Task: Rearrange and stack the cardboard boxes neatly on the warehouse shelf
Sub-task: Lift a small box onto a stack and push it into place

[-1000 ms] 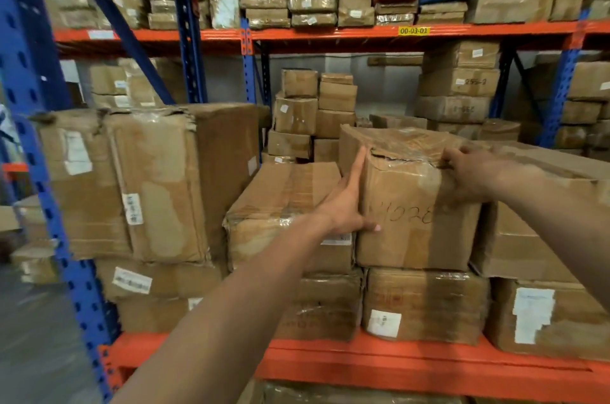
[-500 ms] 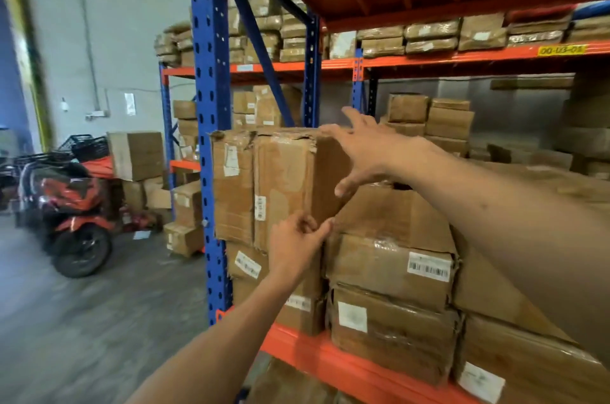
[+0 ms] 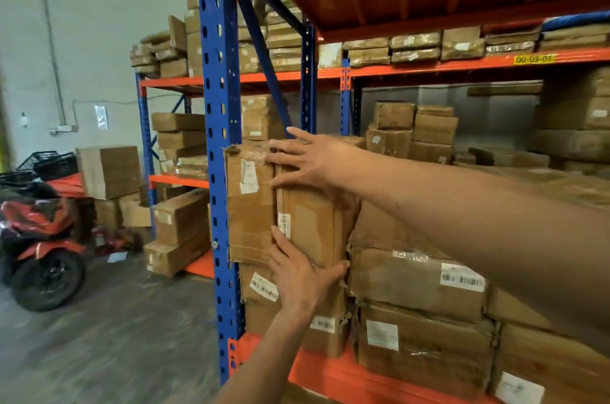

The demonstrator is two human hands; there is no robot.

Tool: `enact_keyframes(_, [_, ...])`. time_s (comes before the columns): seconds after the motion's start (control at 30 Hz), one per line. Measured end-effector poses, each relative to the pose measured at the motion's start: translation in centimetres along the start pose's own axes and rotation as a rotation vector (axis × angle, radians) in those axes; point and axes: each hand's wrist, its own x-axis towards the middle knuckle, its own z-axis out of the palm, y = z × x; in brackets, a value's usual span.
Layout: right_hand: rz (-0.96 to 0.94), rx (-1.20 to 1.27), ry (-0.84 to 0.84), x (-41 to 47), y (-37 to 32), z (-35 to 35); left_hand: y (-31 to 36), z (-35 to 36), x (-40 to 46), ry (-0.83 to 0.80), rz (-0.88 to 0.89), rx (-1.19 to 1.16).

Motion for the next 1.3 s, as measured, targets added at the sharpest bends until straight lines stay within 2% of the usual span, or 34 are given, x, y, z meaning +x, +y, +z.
enact_keyframes(0.1, [-0.035, -0.066, -0.038, 1.0, -0.3, 0.3, 0.4, 0.4, 0.3, 0.040, -0.014, 0.015])
enact_keyframes(0.2, [-0.055, -0.083, 0.014, 0.3, -0.4, 0.4, 0.6, 0.9, 0.6, 0.051, -0.039, -0.027])
enact_keyframes(0.3, [-0.033, -0.059, 0.068, -1.4, 0.1, 0.6, 0.9, 1.2, 0.9, 0.056, 0.043, -0.018])
enact_keyframes(0.4, [0.125, -0.003, 0.064, -4.2, 1.9, 2.1, 2.1, 0.0, 2.1, 0.009, 0.251, 0.073])
enact_keyframes(0.57, [0.501, 0.235, 0.082, -11.8, 4.4, 6.1, 8.1, -3.2, 4.9, -0.046, 0.743, 0.326])
enact_keyframes(0.7, [0.739, 0.400, 0.055, -16.7, 1.9, 8.8, 11.6, -2.9, 5.5, -0.048, 1.030, 0.552])
enact_keyframes(0.8, [0.881, 0.446, 0.016, -18.9, -1.4, 11.5, 12.7, -1.4, 5.0, -0.079, 1.180, 0.664])
enact_keyframes(0.93, [0.935, 0.436, 0.062, -18.3, -6.0, 13.6, 10.5, -0.7, 5.7, -0.168, 1.249, 0.737])
enact_keyframes(1.07, [0.953, 0.499, 0.147, -16.3, -10.8, 15.5, 6.1, 0.4, 6.3, -0.133, 1.328, 0.779])
enact_keyframes(1.17, [0.955, 0.483, 0.185, -16.6, -10.3, 16.2, 6.1, 1.1, 6.9, -0.107, 1.359, 0.781])
enact_keyframes(1.3, [0.953, 0.499, 0.135, -16.6, -9.4, 16.9, 7.2, 1.8, 7.3, -0.116, 1.360, 0.823])
